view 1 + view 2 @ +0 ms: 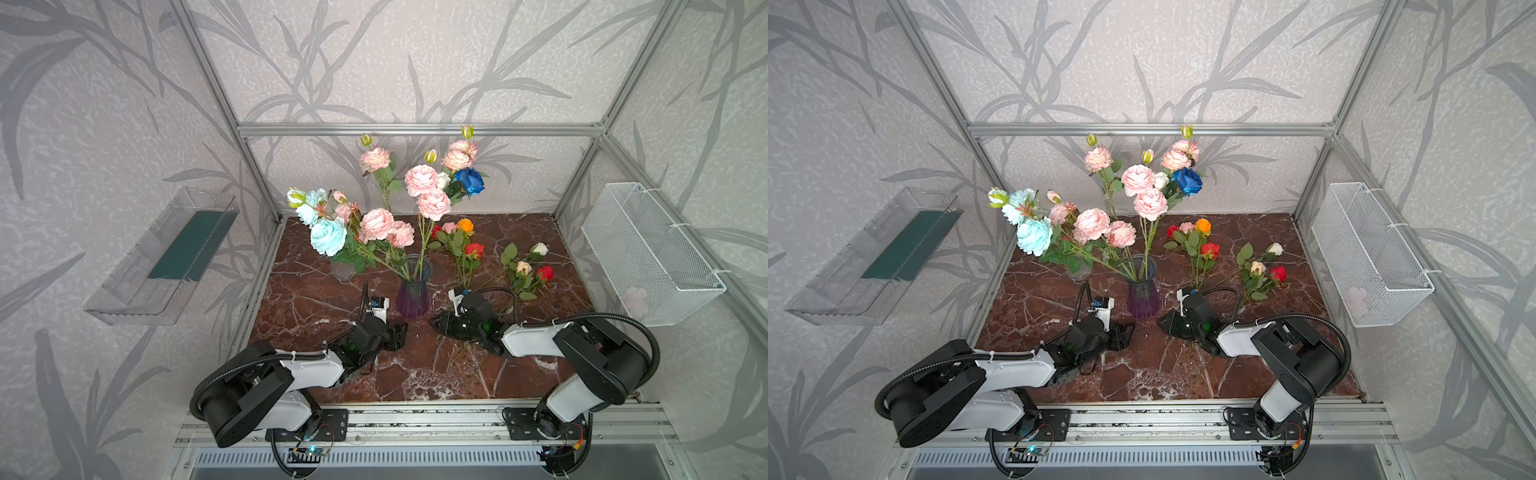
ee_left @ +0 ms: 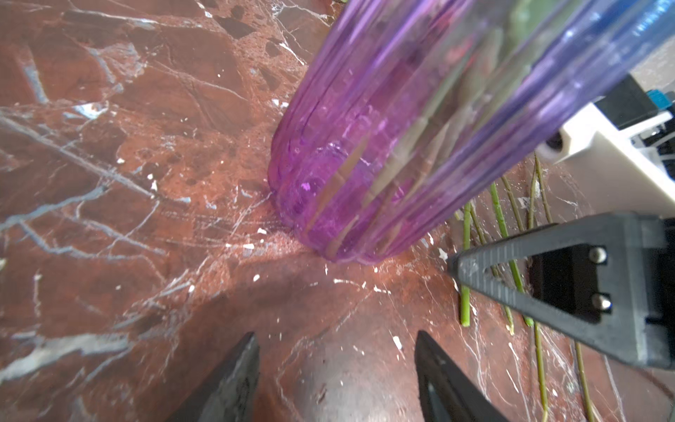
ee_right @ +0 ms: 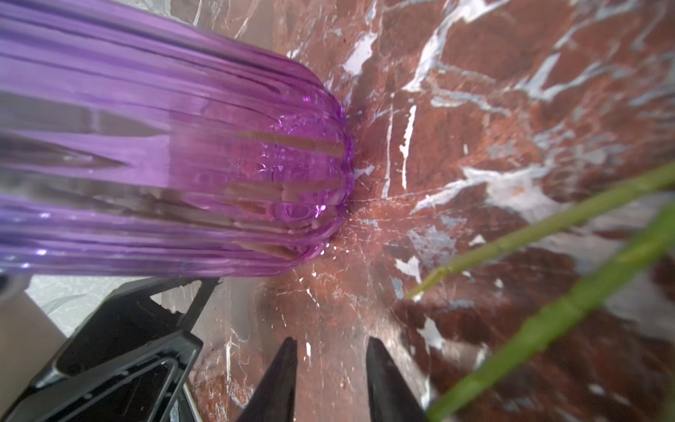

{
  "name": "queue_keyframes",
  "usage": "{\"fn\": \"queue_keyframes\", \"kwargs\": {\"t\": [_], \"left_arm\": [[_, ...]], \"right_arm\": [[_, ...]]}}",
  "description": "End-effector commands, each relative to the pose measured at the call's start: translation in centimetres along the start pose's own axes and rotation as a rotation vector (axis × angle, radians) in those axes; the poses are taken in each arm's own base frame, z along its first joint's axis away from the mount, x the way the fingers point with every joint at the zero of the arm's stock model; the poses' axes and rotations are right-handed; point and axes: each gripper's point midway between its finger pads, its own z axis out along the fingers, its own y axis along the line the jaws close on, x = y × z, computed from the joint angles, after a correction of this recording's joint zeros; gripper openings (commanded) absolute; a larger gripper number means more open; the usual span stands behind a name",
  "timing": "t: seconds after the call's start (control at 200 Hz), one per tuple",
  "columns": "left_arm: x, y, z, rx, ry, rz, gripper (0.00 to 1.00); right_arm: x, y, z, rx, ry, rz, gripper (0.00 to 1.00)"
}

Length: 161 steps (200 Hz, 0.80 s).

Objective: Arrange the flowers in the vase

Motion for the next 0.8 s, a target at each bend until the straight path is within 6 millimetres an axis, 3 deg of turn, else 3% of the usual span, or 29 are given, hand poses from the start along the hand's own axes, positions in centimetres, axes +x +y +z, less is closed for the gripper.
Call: {"fn": "queue_keyframes", "kwargs": {"t": [0.0,0.475,0.515,0.8], "left_arm": [[-2.0,-0.7,0.7,0.023,-0.048,0.0,0.67],[-2.1,0.6,2.7,-0.008,-0.027,0.001,0.65],[-2.2,0.6,2.8,-0.007,-0.029,-0.002,0.65],[-2.7,0.9,3.8,-0.012,-0.04,-0.004,0.63]], "right_arm": [[-0.9,1.2,0.8,-0.036,-0.02,-0.022,0.34],[-1.9,1.4,1.8,-0.021,-0.017,-0.047,0.32],[-1.6,0.6,2.4,0.002,0.004,-0.045,0.32],[-2.5,0.2,2.4,0.024,0.0,-0.058,0.32]]}}
